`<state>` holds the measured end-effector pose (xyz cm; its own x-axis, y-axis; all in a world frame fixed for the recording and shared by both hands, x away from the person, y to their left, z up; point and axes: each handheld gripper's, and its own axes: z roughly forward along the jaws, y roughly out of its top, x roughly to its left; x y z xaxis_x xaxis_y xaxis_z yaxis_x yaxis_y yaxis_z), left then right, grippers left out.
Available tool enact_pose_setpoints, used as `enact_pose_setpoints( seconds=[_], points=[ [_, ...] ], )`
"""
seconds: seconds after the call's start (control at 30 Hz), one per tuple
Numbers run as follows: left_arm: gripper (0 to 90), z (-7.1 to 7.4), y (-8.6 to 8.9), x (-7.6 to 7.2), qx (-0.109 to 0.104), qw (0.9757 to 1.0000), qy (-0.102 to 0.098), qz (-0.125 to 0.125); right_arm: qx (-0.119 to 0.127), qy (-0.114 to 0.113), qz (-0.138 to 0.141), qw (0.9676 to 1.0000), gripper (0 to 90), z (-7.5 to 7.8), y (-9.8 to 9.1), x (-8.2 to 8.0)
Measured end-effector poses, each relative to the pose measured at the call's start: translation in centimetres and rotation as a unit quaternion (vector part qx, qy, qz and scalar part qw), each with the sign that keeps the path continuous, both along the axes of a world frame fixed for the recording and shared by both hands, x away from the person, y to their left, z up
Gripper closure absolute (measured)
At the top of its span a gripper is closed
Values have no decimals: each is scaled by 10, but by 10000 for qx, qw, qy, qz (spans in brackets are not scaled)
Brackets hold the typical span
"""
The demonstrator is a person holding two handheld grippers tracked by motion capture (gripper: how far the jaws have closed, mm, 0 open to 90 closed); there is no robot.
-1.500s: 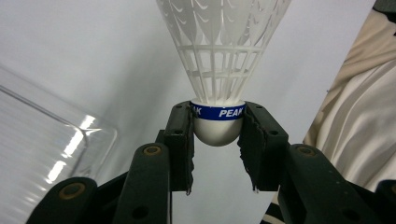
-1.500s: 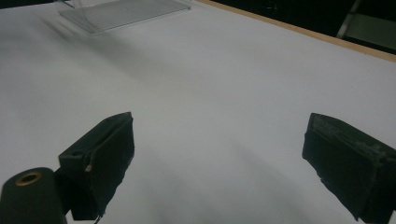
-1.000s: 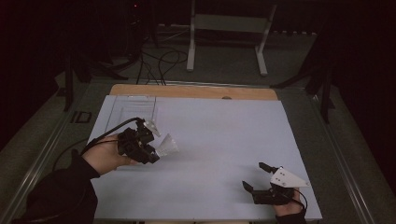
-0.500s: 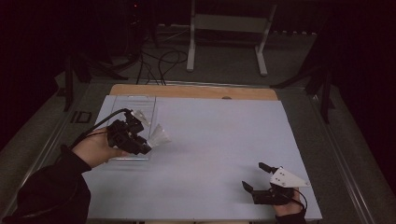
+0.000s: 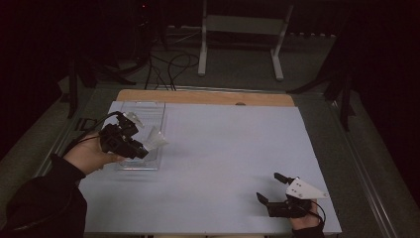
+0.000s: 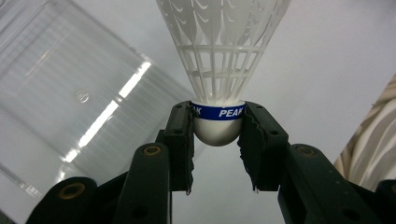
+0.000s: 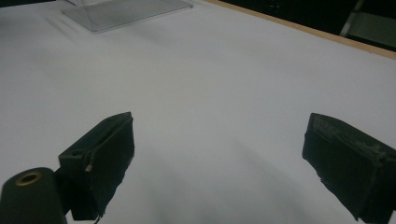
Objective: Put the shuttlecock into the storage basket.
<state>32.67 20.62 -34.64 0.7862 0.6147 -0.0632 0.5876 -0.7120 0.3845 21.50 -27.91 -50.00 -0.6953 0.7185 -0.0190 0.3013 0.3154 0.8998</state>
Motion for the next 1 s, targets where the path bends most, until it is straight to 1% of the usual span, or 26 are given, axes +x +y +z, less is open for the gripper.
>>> enact_pose_setpoints(
  seconds=[0.2,0.37,0.53,0.7,0.87,0.9,1.0],
  points=[
    [663,2,14,0,-54,9998,-29,183,-23,3,7,10000,90,0,0,0],
    [663,5,28,1,-17,9994,-45,348,-20,9,-5,10000,90,-1,0,0],
    [663,9,40,1,-49,9987,-71,501,-25,6,4,10000,90,0,0,0],
    [662,5,51,2,-1,9978,-43,667,-23,12,10,10000,90,0,0,0],
    [663,5,63,3,-44,9966,-24,821,-31,15,10,10000,91,-1,1,1],
    [663,5,65,3,-27,9963,-29,853,-33,15,6,10000,91,-1,1,1],
    [663,3,69,3,1,9960,-42,889,-25,24,9,10000,91,-1,1,1]
  ],
)
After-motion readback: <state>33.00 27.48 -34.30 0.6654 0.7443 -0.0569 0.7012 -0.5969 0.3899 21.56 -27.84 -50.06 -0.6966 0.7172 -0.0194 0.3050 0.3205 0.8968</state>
